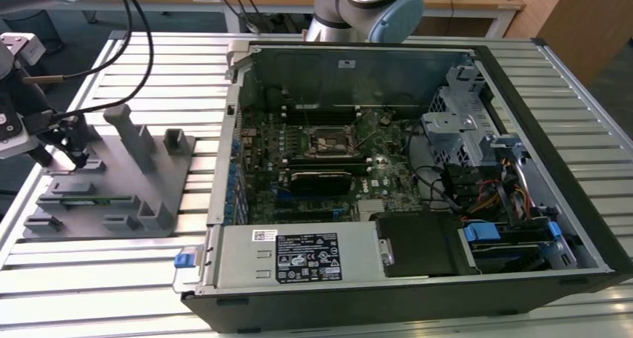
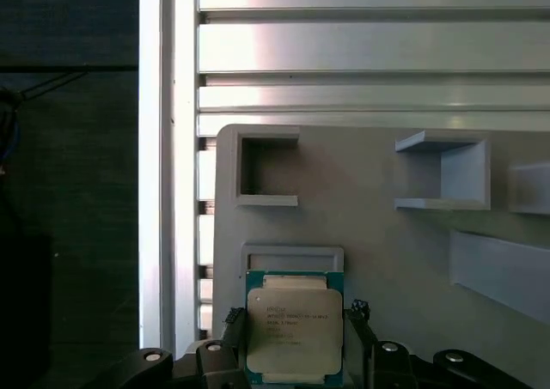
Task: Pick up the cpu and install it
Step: 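Pick up the cpu and move it towards the insertion slot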
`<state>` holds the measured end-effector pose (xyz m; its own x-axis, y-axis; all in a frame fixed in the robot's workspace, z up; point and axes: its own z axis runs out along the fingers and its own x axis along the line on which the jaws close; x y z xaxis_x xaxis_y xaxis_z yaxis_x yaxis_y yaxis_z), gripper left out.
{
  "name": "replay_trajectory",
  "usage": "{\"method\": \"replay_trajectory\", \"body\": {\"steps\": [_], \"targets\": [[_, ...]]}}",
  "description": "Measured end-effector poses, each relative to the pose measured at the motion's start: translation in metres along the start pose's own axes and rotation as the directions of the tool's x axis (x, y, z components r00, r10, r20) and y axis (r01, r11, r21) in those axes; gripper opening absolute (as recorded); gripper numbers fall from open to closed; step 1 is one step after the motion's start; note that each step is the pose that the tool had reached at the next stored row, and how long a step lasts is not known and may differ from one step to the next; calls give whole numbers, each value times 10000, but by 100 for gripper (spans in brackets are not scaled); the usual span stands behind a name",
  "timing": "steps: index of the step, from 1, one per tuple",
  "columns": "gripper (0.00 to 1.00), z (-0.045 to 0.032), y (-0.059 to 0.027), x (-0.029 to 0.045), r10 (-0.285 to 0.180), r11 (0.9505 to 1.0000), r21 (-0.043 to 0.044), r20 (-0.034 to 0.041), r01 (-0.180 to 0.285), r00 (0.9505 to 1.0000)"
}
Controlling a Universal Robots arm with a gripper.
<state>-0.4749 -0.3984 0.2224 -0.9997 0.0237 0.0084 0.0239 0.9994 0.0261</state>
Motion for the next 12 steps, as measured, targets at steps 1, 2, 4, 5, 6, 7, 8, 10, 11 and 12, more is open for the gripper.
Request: {"method": "replay_trajectory", "body": {"steps": [1, 2, 4, 5, 6, 7, 8, 10, 11, 12], "targets": [[54, -10, 0, 0, 0, 10000, 0, 1, 0, 10000], [54, -19, 1, 0, 0, 10000, 0, 0, 0, 10000], [54, -38, 1, 0, 0, 10000, 0, 0, 0, 10000], [54, -48, 1, 0, 0, 10000, 0, 0, 0, 10000], [54, -58, 2, 0, 0, 10000, 0, 0, 0, 10000], [54, -68, 2, 0, 0, 10000, 0, 0, 0, 10000], [54, -77, 2, 1, 0, 10000, 0, 1, 0, 10000], [54, -97, 3, 1, 0, 10000, 1, 0, 0, 10000], [54, -105, 3, 1, 0, 10000, 0, 1, 0, 10000], [54, -115, 3, 1, 0, 10000, 1, -1, 0, 10000]]}}
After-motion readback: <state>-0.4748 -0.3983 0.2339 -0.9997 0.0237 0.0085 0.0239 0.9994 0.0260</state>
